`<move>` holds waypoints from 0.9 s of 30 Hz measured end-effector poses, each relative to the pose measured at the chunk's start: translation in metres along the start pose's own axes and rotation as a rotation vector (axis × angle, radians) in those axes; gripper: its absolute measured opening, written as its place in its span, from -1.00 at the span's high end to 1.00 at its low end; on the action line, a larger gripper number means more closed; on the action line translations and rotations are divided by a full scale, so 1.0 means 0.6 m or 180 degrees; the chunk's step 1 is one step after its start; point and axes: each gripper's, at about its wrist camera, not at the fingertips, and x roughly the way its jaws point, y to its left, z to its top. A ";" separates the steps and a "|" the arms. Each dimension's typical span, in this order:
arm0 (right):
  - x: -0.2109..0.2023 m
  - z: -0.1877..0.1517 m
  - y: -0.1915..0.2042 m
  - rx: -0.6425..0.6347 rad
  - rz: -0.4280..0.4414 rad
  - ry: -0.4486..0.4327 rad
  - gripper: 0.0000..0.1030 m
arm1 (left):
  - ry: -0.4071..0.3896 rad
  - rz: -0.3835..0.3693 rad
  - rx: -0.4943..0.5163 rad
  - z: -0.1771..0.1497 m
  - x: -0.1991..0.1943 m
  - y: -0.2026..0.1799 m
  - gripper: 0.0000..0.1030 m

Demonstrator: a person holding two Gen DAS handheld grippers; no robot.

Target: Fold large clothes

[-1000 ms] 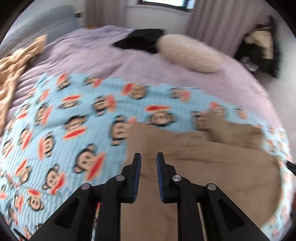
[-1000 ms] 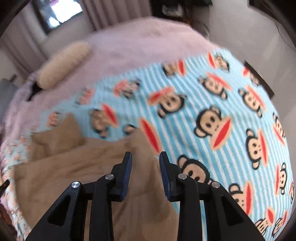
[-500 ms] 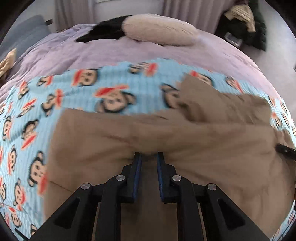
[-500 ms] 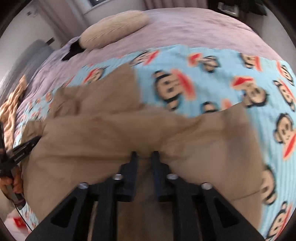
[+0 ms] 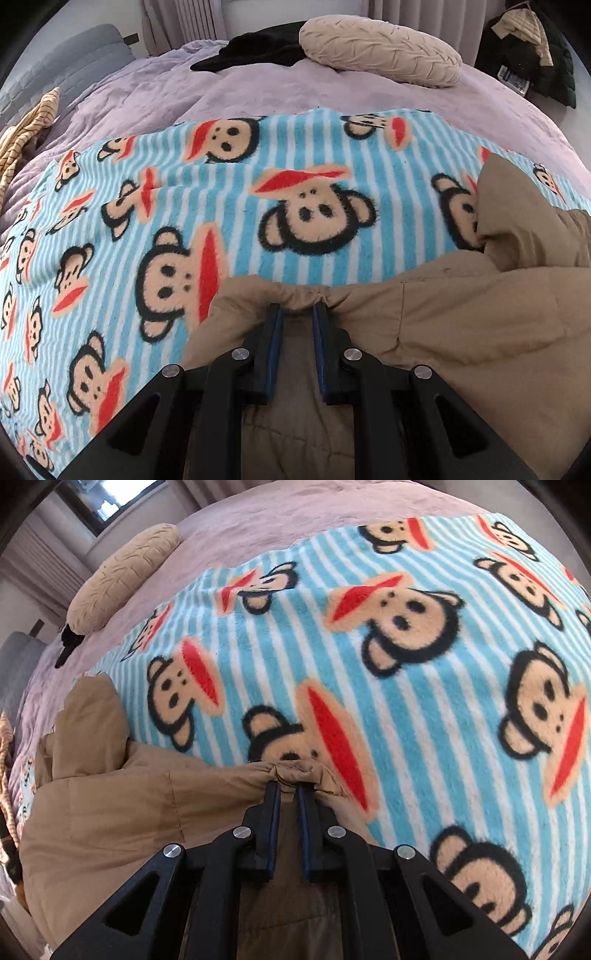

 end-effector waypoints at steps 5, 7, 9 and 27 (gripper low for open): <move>-0.032 0.009 0.009 0.0053 -0.0142 0.0053 0.73 | 0.0132 -0.0020 -0.0107 0.007 -0.059 0.020 0.64; -0.064 0.000 0.015 0.0023 -0.0144 0.0004 0.71 | 0.0116 -0.0023 -0.0076 -0.001 -0.095 0.026 0.64; -0.092 -0.014 0.016 0.0018 -0.0142 -0.0039 0.63 | 0.0152 -0.0034 -0.0028 -0.015 -0.128 0.029 0.64; -0.258 -0.221 0.040 0.0375 0.0041 0.0095 -0.03 | 0.0519 -0.0349 -0.0041 -0.169 -0.285 -0.013 0.64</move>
